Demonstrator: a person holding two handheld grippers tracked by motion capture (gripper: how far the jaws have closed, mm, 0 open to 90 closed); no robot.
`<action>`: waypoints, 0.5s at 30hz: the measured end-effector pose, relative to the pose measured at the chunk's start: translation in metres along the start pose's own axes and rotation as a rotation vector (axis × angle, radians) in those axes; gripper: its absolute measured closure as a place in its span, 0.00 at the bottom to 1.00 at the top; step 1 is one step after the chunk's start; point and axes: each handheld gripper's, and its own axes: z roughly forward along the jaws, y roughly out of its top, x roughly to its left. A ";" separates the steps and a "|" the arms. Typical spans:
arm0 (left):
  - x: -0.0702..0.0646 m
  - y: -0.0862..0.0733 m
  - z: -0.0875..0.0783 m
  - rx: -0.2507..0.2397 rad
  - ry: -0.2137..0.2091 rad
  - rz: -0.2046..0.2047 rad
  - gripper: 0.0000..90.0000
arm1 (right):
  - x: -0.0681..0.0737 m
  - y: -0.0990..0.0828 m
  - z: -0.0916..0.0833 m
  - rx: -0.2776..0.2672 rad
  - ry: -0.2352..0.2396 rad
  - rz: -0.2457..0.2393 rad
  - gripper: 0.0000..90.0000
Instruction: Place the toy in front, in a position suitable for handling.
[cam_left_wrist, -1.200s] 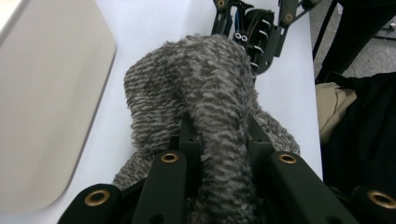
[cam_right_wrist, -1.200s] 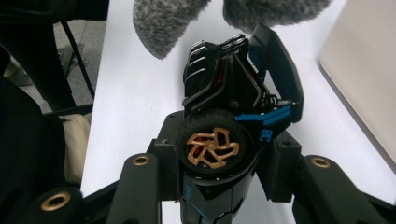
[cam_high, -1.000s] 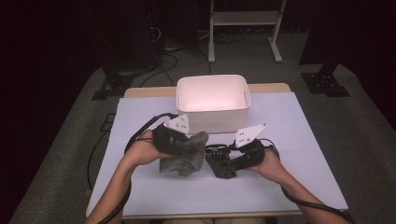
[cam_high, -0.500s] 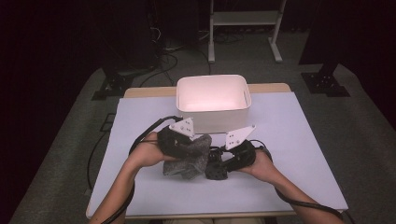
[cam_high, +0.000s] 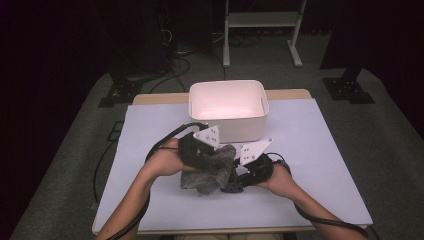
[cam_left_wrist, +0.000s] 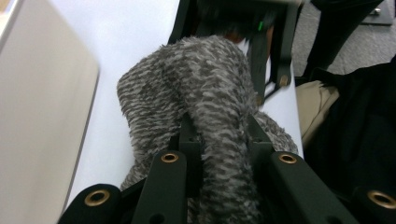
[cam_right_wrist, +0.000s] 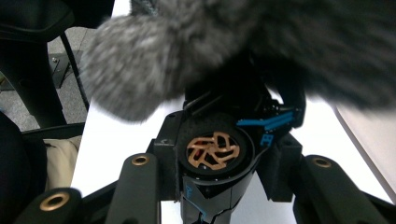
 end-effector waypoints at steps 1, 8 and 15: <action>-0.001 0.004 0.002 0.006 -0.003 0.005 0.83 | 0.001 0.001 0.001 0.001 0.001 0.001 0.62; 0.006 0.016 0.020 -0.004 -0.038 -0.008 0.83 | -0.004 -0.004 -0.004 -0.008 -0.001 0.043 0.62; 0.007 0.024 0.026 0.026 -0.027 0.011 0.84 | -0.004 -0.012 -0.015 -0.001 -0.019 0.044 0.65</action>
